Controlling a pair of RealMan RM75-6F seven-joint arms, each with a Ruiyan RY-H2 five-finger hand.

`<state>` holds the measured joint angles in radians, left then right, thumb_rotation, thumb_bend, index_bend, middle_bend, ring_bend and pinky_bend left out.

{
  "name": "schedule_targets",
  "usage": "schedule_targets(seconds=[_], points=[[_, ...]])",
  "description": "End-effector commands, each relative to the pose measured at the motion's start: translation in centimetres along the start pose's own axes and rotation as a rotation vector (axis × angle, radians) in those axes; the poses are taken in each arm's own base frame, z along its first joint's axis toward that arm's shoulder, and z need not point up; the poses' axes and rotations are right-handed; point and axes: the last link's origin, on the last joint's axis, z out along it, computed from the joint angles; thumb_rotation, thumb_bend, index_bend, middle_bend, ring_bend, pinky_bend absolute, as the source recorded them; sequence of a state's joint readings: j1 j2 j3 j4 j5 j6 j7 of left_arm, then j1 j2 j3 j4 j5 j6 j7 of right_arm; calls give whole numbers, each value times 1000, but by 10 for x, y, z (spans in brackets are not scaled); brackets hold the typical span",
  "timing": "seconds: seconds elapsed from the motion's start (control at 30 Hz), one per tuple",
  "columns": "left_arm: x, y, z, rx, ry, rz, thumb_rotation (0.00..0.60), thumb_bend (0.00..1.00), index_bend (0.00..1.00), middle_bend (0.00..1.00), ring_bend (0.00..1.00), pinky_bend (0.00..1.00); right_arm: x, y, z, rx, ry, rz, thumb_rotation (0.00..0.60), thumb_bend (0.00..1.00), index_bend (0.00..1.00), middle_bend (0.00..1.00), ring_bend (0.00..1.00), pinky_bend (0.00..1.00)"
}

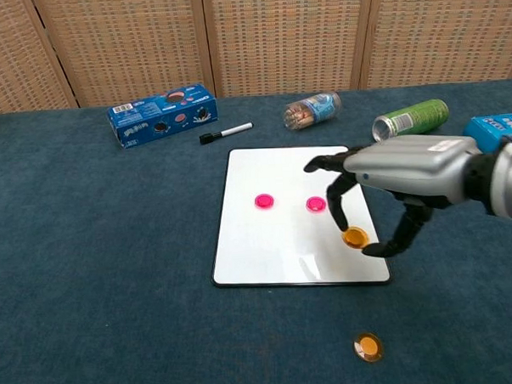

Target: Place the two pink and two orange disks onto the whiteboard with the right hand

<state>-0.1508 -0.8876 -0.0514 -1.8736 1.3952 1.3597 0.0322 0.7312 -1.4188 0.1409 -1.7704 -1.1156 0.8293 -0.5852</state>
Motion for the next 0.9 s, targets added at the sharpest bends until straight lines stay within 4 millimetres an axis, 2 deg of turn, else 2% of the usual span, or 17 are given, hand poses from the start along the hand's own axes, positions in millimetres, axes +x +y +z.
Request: schedule_targets(seconds=[0.03, 0.33, 0.37, 0.4, 0.43, 0.47, 0.5, 0.53, 0.7, 0.77, 0.9], points=[[1, -3, 2, 12, -1, -6, 600, 0, 0, 0, 0, 0, 19, -35, 47, 19, 11, -22, 600, 414, 495, 0, 0, 0], [3, -8, 6, 25, -14, -19, 600, 0, 0, 0, 0, 0, 19, -69, 101, -77, -10, -76, 600, 435, 484, 0, 0, 0], [2, -8, 7, 25, -16, -18, 600, 0, 0, 0, 0, 0, 18, -71, 106, -97, -11, -84, 600, 426, 452, 0, 0, 0], [2, -8, 7, 26, -18, -18, 600, 0, 0, 0, 0, 0, 18, -72, 109, -121, -13, -88, 600, 382, 367, 0, 0, 0], [2, -8, 8, 25, -19, -17, 600, 0, 0, 0, 0, 0, 19, -73, 110, -137, -17, -84, 600, 284, 238, 0, 0, 0], [2, -8, 8, 25, -20, -17, 600, 0, 0, 0, 0, 0, 20, -74, 109, -149, -19, -75, 600, 212, 151, 0, 0, 0], [2, -8, 8, 24, -20, -17, 600, 0, 0, 0, 0, 0, 23, -76, 108, -150, -15, -63, 600, 114, 58, 0, 0, 0], [2, -8, 8, 25, -20, -17, 600, 0, 0, 0, 0, 0, 26, -77, 106, -147, -9, -59, 600, 60, 10, 0, 0, 0], [1, -8, 9, 26, -27, -17, 600, 0, 0, 0, 0, 0, 37, -79, 75, -85, 38, -65, 600, 93, 7, 0, 0, 0], [1, -7, 8, 22, -29, -16, 600, 0, 0, 0, 0, 0, 37, -74, 54, -49, 59, -81, 600, 122, 59, 0, 0, 0], [0, -5, 7, 12, -32, -12, 600, 0, 0, 0, 0, 0, 28, -56, 15, -15, 62, -106, 600, 182, 249, 0, 0, 0]])
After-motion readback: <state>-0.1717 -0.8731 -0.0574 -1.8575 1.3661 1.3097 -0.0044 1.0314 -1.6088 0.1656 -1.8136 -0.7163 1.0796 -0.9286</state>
